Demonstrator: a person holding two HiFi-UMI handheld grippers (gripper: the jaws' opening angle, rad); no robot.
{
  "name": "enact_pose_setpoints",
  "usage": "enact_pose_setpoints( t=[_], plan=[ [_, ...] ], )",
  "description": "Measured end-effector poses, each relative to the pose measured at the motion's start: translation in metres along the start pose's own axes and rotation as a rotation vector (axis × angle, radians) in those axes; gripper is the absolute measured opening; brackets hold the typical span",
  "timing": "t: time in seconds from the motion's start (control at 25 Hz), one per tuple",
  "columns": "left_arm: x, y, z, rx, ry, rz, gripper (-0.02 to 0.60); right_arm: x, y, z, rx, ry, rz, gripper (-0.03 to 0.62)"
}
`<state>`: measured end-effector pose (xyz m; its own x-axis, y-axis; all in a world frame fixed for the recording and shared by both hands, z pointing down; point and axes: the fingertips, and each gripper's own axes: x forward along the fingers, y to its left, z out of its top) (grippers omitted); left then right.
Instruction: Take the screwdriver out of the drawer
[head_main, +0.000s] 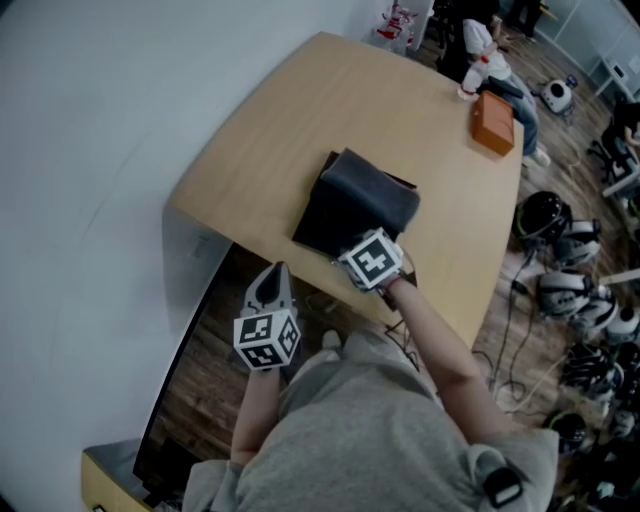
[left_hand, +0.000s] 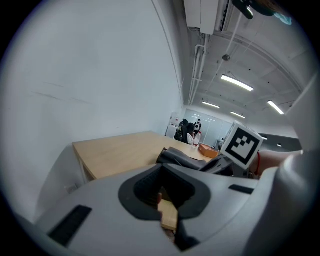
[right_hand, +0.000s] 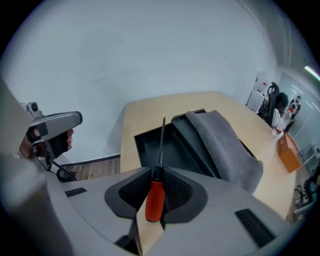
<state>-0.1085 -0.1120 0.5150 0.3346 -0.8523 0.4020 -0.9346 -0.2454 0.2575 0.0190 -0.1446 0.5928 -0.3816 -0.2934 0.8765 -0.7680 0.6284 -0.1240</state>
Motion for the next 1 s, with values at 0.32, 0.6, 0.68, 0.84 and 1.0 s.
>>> enact_pose_setpoints(
  t=[0.32,0.6,0.68,0.84,1.0],
  plan=[
    [0.001,0.001,0.002,-0.007,-0.013,0.027,0.0,-0.023,0.001,0.032,-0.032,-0.162,-0.025,0.077],
    [-0.001,0.002,-0.005,-0.025,-0.015,0.058,0.0,-0.044,-0.001,0.047,-0.058,-0.285,-0.073,0.077],
    [-0.001,0.003,-0.007,-0.026,-0.012,0.064,0.0,-0.048,-0.002,0.049,-0.055,-0.321,-0.078,0.077],
    [-0.002,0.001,-0.008,-0.027,-0.012,0.069,0.0,-0.052,-0.008,0.045,-0.057,-0.381,-0.084,0.075],
    [0.0,-0.002,-0.007,-0.023,-0.014,0.067,0.0,-0.061,-0.009,0.039,-0.036,-0.415,-0.082,0.075]
  ],
)
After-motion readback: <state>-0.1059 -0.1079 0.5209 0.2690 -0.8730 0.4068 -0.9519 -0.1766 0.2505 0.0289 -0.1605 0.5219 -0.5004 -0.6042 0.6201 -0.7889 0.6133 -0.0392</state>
